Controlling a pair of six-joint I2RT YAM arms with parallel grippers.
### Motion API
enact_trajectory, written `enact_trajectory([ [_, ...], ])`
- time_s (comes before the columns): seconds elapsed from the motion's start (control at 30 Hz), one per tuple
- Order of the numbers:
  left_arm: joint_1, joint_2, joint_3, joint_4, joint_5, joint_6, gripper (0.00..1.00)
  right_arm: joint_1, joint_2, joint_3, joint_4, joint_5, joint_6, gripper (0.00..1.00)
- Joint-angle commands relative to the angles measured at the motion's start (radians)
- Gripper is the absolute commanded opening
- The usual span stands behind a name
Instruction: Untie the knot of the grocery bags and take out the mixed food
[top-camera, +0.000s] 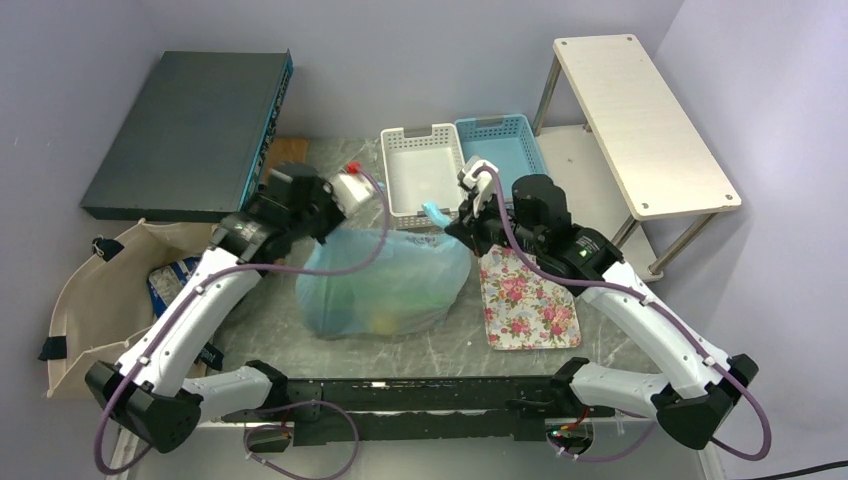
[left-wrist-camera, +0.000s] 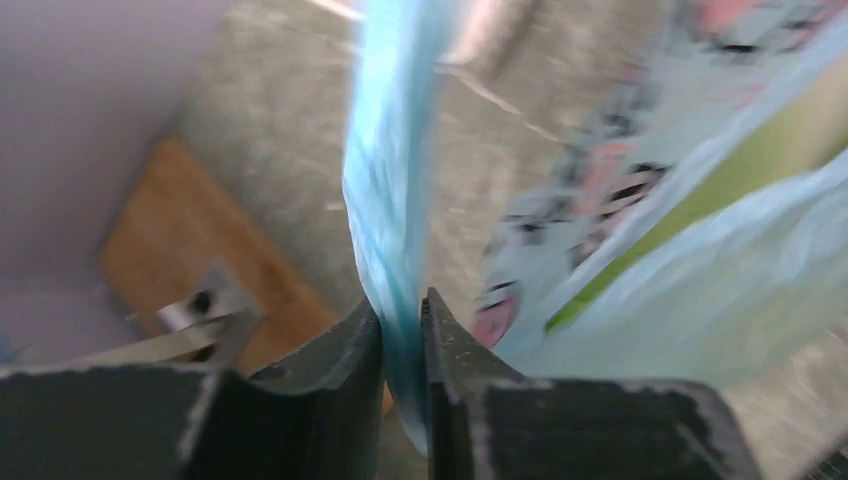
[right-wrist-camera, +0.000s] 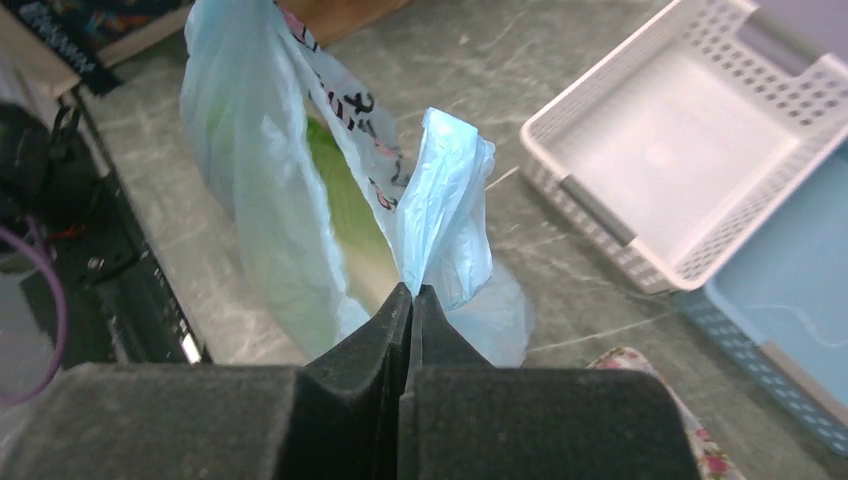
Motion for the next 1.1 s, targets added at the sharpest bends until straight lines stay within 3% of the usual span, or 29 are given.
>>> enact_trajectory([
  [0.0,0.195,-0.011,0.142,0.03,-0.014,-0.005,0.14,-0.027,-0.013,0.082,0.12,0.136,0.042,0.0],
  [0.13,0.359,-0.022,0.21,-0.02,0.232,0.011,0.09,-0.082,-0.004,0.135,0.134,0.144,0.055,0.0],
  [0.2,0.415,-0.051,0.202,-0.028,0.355,0.03,0.13,-0.11,-0.011,0.133,0.144,0.143,0.04,0.0],
  [0.3,0.438,-0.091,0.155,-0.071,0.49,0.035,0.28,-0.13,-0.023,0.102,0.135,0.127,0.016,0.0],
  [0.4,0.441,-0.125,0.077,-0.078,0.483,0.006,0.33,-0.132,-0.049,0.033,0.125,0.08,-0.013,0.0],
  [0.6,0.452,-0.175,0.0,-0.044,0.467,-0.063,0.21,-0.132,-0.084,-0.045,0.063,-0.046,-0.05,0.0],
  [0.67,0.452,-0.17,0.035,-0.075,0.558,-0.059,0.31,-0.132,-0.071,-0.018,0.022,-0.105,-0.06,0.0],
  [0.7,0.453,-0.163,0.062,-0.104,0.621,-0.05,0.41,-0.132,-0.061,0.001,0.007,-0.127,-0.058,0.11],
  [0.73,0.452,-0.153,0.089,-0.144,0.675,-0.043,0.55,-0.132,-0.05,0.021,-0.001,-0.138,-0.055,0.35],
  [0.77,0.452,-0.144,0.113,-0.16,0.725,-0.055,0.67,-0.132,-0.038,0.038,-0.005,-0.144,-0.051,0.47],
  [0.83,0.452,-0.13,0.155,-0.194,0.769,-0.074,0.73,-0.133,-0.017,0.065,0.004,-0.137,-0.039,0.67],
  [0.93,0.45,-0.136,0.193,-0.214,0.817,-0.077,0.72,-0.132,0.016,0.083,0.038,-0.098,-0.027,0.85],
  [1.0,0.449,-0.148,0.189,-0.191,0.829,-0.083,0.73,-0.133,0.037,0.086,0.061,-0.061,-0.026,0.91],
  [1.07,0.427,-0.155,0.186,-0.138,0.747,-0.1,0.74,-0.132,0.063,0.09,0.078,-0.022,-0.032,0.93],
])
